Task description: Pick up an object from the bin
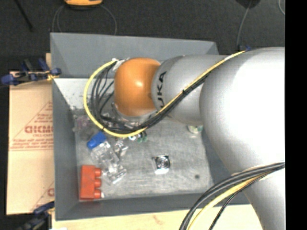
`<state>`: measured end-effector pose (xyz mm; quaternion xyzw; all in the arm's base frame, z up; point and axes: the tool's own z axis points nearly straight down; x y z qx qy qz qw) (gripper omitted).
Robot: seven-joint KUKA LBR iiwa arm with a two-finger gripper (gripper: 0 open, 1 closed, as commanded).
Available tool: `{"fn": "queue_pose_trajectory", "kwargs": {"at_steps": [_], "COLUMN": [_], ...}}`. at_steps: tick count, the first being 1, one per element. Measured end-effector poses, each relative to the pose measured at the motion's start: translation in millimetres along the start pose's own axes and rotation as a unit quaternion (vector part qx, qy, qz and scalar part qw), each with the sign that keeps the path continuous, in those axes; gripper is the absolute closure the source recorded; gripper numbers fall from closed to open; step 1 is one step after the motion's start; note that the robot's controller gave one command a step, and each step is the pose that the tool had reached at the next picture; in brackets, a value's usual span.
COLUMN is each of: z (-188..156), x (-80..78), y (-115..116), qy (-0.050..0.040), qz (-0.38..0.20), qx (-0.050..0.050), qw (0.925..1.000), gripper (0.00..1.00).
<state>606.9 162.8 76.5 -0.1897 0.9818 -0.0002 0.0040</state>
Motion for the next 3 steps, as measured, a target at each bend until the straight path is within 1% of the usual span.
{"fn": "queue_pose_trajectory", "kwargs": {"at_steps": [1,2,3], "z": [-0.3,-0.8,-130.5], "x": [-8.3,-8.8,-39.0], "y": [47.2,48.1,4.5], "qy": [0.0002,-0.0005,-0.0035], "qz": [-0.091,-0.089,-0.143], "qx": [0.001,-0.001,0.001], "qw": [0.9958,0.996,0.9897], "gripper": [0.0,1.0,1.0]}}
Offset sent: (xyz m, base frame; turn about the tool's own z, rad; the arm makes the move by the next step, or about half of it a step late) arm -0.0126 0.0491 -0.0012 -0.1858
